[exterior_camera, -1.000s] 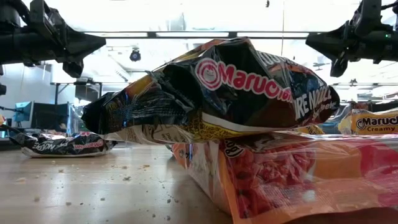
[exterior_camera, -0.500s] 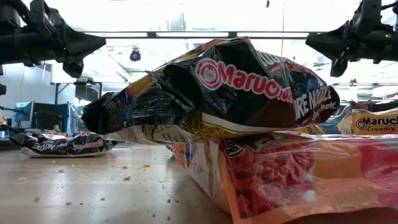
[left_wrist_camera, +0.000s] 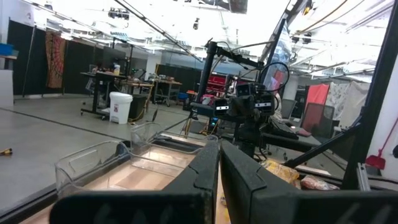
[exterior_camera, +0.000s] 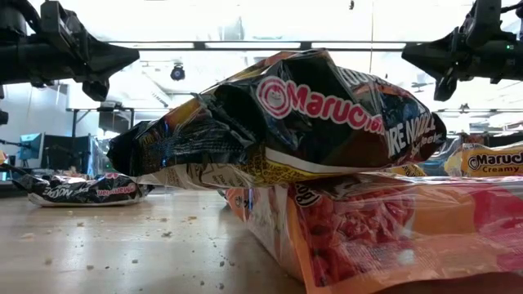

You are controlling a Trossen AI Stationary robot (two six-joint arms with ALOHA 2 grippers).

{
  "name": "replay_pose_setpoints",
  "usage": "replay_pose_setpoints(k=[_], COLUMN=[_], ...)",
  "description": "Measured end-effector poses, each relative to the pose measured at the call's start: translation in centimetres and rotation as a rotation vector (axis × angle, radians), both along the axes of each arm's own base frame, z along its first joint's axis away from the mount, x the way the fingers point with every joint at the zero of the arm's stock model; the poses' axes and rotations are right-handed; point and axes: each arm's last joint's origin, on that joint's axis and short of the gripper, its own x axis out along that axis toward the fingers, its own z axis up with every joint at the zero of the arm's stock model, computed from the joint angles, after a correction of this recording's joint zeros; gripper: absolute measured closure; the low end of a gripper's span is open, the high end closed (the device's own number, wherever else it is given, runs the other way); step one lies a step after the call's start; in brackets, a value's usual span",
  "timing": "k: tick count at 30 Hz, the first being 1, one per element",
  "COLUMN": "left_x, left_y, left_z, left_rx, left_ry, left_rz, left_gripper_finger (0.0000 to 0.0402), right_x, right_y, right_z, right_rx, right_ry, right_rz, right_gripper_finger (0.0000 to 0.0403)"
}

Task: Sort Maruchan noodles
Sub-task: Put the black noodle pack into the middle transparent bin

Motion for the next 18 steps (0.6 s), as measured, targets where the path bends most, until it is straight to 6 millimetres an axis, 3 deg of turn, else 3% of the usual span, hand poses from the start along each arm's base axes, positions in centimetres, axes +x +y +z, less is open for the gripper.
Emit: replay_pose_setpoints(k=[18], left_x=[-0.06], left_y=[-0.01], left_z=[0.24], left_rx=[0.001], left_ry=[-0.028], left_rz=[-0.001], left_gripper_finger=[0.0402], right_x=[0.00], right_y=[0.00], right_z=[0.01], right_rx=[0.000], right_ry=[0.000], right_rz=[0.000], right_gripper_finger=[0.0380])
